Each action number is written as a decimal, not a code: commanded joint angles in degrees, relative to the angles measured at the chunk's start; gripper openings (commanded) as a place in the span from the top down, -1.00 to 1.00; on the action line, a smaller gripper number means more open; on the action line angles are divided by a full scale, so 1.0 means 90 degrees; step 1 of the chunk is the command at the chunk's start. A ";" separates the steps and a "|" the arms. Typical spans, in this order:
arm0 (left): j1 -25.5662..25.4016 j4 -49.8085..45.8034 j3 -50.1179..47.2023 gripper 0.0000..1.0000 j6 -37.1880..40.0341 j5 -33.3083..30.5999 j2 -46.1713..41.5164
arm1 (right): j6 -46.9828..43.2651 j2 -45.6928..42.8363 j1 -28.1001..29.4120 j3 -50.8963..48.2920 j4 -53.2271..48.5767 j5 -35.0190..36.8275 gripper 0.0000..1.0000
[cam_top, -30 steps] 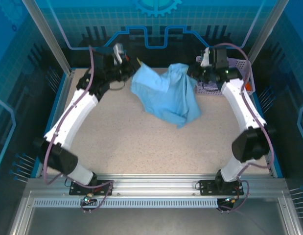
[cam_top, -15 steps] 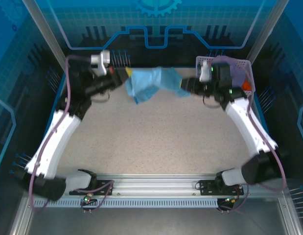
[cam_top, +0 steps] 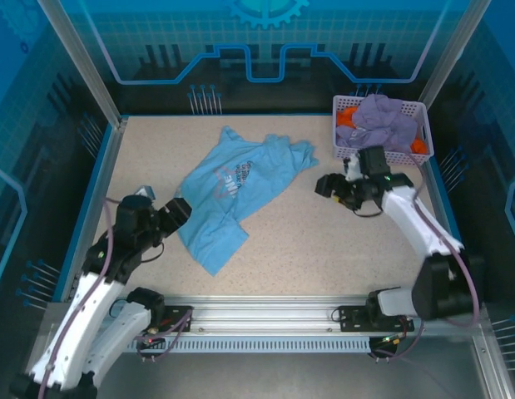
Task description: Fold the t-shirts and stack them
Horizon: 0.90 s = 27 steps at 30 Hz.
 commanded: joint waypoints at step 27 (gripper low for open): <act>0.0365 0.1272 0.3703 -0.37 -0.0060 -0.0086 0.8165 | -0.0592 0.6792 0.1922 0.7363 -0.1996 0.2994 0.82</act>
